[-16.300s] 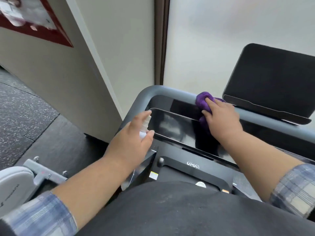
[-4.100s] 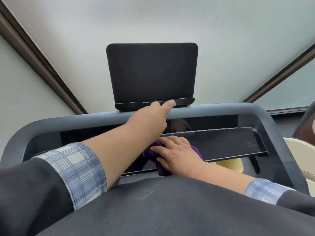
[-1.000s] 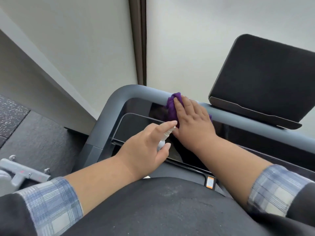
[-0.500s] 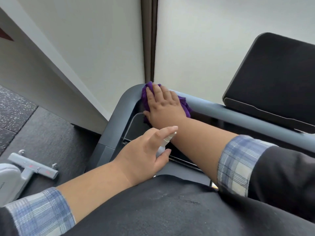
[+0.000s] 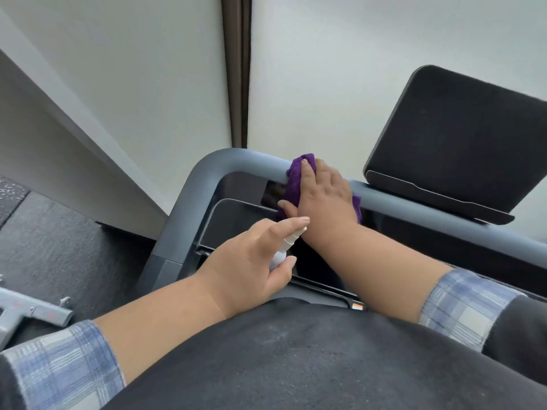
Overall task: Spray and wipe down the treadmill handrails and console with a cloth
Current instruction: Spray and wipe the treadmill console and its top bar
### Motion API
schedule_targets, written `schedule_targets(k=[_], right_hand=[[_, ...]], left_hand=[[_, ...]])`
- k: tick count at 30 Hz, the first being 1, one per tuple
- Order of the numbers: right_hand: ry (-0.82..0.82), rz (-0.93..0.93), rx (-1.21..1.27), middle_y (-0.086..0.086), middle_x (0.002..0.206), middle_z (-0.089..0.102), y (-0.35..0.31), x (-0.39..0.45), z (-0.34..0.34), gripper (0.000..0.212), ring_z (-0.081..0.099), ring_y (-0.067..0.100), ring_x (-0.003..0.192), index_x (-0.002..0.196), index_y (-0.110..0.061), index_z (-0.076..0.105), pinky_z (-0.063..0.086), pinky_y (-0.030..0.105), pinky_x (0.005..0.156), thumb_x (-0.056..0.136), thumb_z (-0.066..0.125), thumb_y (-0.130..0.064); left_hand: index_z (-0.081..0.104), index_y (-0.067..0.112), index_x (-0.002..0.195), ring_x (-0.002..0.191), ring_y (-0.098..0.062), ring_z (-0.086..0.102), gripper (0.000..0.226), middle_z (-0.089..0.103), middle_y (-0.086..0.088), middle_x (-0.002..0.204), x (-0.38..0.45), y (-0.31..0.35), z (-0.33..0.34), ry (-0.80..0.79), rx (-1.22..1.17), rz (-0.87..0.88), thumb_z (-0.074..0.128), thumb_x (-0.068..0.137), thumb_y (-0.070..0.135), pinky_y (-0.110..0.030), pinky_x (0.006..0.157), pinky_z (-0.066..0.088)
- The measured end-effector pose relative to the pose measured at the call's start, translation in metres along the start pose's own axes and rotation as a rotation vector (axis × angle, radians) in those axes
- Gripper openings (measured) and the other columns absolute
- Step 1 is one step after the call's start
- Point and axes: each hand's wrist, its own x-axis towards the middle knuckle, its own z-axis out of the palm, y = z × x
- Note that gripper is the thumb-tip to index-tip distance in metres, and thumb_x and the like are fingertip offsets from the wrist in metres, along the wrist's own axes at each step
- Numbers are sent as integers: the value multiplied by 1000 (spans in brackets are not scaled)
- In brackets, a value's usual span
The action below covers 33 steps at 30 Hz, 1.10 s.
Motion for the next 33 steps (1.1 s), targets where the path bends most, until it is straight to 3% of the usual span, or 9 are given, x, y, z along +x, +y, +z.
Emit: schedule_targets(k=[2, 5, 9, 12, 16, 21, 25, 29, 33], right_hand=[[17, -54, 0, 13, 162, 18, -20, 12, -1, 90, 18, 33, 147, 159, -13, 13, 11, 46, 121, 93, 49, -63], [18, -230, 15, 15, 164, 12, -63, 28, 2, 86, 11, 36, 150, 159, -12, 9, 6, 49, 121, 97, 49, -56], [29, -359, -2, 15, 166, 9, -92, 34, 7, 81, 10, 37, 151, 160, -12, 7, 5, 49, 122, 100, 47, -51], [64, -347, 57, 11, 165, 12, -75, 29, 10, 80, 12, 32, 151, 160, -15, 8, 5, 44, 122, 100, 47, -51], [49, -270, 97, 10, 165, 12, -36, 16, 14, 81, 11, 31, 150, 160, -16, 7, 5, 42, 122, 100, 47, -51], [20, -171, 131, 7, 167, 4, 30, -17, 19, 76, 2, 26, 151, 161, -21, 3, 0, 40, 122, 102, 42, -50], [0, -33, 199, 2, 168, -4, 76, -45, 20, 71, -5, 21, 152, 161, -25, -1, -7, 37, 121, 105, 39, -44], [8, 66, 232, 2, 168, -1, 116, -68, 18, 71, -1, 22, 152, 161, -23, 3, -2, 37, 122, 103, 35, -48], [57, 182, 217, 3, 167, 8, 157, -91, 24, 72, 4, 22, 151, 161, -22, 9, 2, 36, 123, 103, 40, -51]], left_hand=[[34, 31, 143, 81, 6, 52, 60, 54, 9, 103, -4, 0, -4, 9, -54, 23, 60, 89, 23, -7, 73, 42], [33, 33, 142, 86, -13, 61, 61, 61, -1, 106, -12, 0, -9, 25, -84, 67, 59, 89, 22, -27, 75, 52], [32, 33, 143, 89, -7, 59, 64, 58, 6, 108, -18, -2, -13, 28, -60, 51, 60, 87, 20, -22, 79, 50], [34, 30, 143, 92, 1, 55, 63, 52, 15, 109, -15, -3, -13, -1, -36, 76, 61, 87, 21, -16, 83, 47], [33, 33, 143, 84, -16, 62, 62, 60, 1, 104, 3, 4, -5, -39, -32, 105, 60, 87, 26, -30, 77, 51], [32, 37, 142, 87, -17, 65, 62, 62, 0, 112, 29, 19, 12, -97, -43, 172, 59, 87, 30, -36, 75, 53], [33, 36, 142, 85, -11, 60, 62, 59, 8, 109, 50, 37, 28, -178, -60, 247, 60, 87, 29, -26, 77, 50], [38, 31, 141, 88, 16, 47, 58, 43, 25, 106, 68, 56, 47, -257, -44, 305, 58, 86, 30, 1, 83, 33], [38, 34, 142, 87, 21, 46, 58, 44, 25, 106, 80, 77, 67, -332, -31, 352, 58, 87, 34, 2, 80, 33]])
